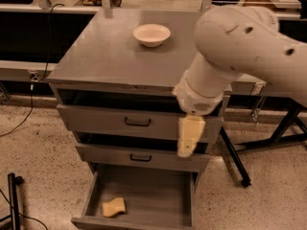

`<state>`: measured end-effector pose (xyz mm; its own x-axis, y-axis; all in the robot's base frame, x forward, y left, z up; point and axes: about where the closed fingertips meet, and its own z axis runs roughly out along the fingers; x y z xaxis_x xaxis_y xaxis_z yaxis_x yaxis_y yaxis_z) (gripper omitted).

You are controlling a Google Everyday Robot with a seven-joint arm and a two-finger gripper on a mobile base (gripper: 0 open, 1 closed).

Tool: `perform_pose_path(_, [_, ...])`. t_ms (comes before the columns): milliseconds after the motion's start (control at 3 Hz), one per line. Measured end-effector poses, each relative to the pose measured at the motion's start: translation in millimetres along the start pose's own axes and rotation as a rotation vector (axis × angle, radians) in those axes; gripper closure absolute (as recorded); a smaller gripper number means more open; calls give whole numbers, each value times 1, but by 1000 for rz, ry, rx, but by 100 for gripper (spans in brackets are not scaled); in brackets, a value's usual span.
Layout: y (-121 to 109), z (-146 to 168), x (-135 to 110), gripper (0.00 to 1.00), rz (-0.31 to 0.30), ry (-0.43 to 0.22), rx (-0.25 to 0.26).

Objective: Pick sponge from bottom drawer and place on counter

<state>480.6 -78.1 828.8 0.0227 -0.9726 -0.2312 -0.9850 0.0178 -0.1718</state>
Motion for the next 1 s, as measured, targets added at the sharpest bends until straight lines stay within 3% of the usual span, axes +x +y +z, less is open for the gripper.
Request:
perform_pose_path(333, [-10,21,-67,0,-111,-65,90])
perform_pose_path(667, [-22,17,-77,0,-113,-99,143])
perform_pose_path(1000, [-22,29,-92,0,-161,-97,116])
